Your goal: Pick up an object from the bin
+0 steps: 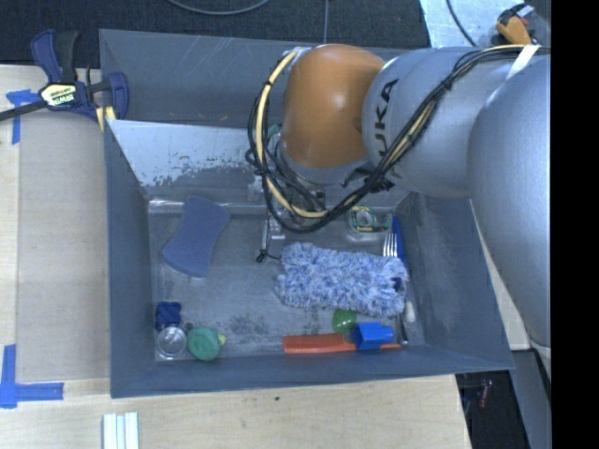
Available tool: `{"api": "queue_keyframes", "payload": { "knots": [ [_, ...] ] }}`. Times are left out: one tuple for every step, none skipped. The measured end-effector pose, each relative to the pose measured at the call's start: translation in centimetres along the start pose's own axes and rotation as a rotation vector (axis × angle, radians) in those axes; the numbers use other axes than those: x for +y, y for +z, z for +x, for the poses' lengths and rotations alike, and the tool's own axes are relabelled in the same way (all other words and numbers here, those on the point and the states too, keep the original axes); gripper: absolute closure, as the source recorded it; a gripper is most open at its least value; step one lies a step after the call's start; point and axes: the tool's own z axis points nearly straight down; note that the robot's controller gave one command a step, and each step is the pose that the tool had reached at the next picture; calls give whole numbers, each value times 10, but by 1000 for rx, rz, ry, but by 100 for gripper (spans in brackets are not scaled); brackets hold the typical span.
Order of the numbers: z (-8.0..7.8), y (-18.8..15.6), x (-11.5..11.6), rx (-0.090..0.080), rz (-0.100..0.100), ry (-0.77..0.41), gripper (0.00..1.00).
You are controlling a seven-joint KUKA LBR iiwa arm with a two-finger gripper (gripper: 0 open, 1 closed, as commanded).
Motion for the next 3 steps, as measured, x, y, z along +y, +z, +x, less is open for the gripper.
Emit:
{"api": "queue_keyframes", "payload": {
  "knots": [
    [-2,-5,-1,-8,-1,3,0],
    [17,66,-77,-9,-1,-21,0],
    [6,21,-89,-24,-2,-168,0]
  ]
}}
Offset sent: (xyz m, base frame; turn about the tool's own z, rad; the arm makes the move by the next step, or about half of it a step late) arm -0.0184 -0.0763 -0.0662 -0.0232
